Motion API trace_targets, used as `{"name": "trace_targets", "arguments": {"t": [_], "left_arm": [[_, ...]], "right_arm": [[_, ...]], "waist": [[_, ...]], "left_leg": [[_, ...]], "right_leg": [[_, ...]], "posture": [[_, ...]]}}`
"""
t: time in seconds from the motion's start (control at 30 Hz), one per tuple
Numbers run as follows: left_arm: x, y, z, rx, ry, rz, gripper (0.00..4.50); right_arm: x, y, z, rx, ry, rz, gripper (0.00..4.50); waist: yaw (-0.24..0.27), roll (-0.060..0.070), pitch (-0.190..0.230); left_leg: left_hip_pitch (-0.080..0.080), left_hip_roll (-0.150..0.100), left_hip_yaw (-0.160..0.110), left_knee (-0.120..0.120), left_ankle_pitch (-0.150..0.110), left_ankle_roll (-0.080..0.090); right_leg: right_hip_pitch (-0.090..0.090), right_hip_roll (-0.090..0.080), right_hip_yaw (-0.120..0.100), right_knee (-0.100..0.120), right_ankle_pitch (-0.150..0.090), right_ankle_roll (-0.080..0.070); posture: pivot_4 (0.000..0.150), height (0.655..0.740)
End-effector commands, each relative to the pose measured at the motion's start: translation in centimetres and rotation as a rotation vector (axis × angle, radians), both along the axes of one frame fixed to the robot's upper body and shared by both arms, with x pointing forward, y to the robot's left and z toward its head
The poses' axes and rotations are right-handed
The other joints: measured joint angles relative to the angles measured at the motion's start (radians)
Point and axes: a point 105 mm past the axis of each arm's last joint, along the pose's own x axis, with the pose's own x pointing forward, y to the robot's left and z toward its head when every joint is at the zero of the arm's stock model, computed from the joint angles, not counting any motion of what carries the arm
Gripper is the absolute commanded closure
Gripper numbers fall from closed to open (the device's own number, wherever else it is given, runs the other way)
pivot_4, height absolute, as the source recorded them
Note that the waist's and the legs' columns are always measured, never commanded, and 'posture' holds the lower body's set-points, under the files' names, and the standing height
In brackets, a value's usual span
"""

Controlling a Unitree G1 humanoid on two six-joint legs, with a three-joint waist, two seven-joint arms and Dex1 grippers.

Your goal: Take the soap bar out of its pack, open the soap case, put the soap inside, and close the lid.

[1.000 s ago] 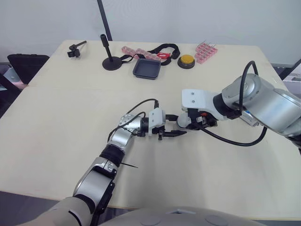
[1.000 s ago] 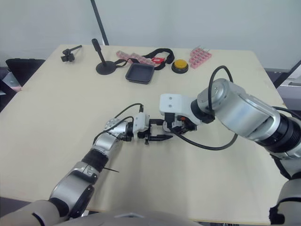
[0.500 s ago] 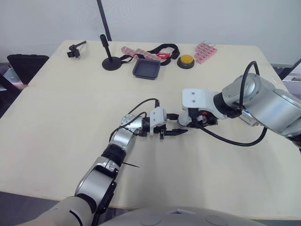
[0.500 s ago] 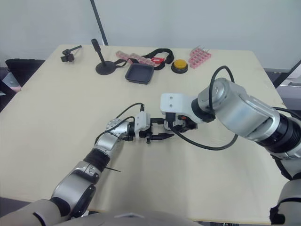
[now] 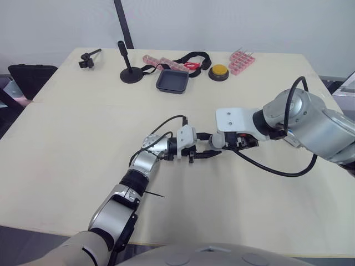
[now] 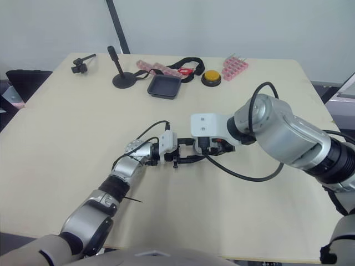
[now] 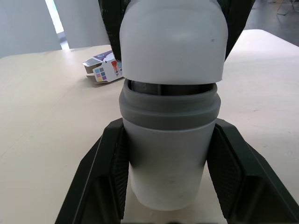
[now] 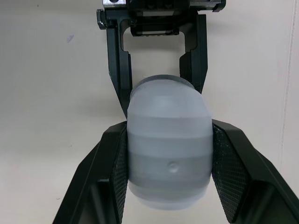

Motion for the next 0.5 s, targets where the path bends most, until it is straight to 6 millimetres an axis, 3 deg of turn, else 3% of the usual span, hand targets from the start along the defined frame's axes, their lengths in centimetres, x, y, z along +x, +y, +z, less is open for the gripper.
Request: {"name": "trace_targets", "arguments": {"t": [0.03, 0.5], "left_arm": [[0.49, 0.01, 1.66, -0.059, -0.039, 0.024, 2.66], [0.3, -0.03, 1.47, -0.05, -0.043, 0.014, 2.66]], "right_arm": [[-0.16, 0.0, -1.4, -0.023, 0.05, -0.014, 2.54], [0.48, 0.37, -1.14, -0.004, 0.056, -0.049, 2.54]], "waist": [[-0.001, 0.0, 0.0], [-0.006, 0.0, 0.0]], "left_leg": [[0.0, 0.0, 0.0, 0.0, 0.0, 0.0], [0.006, 0.0, 0.0, 0.0, 0.0, 0.0]], "right_leg": [[0.0, 0.0, 0.0, 0.0, 0.0, 0.0], [0.005, 0.0, 0.001, 0.0, 0.0, 0.0]], "posture": [[0.15, 0.74], [0.15, 0.74]]}}
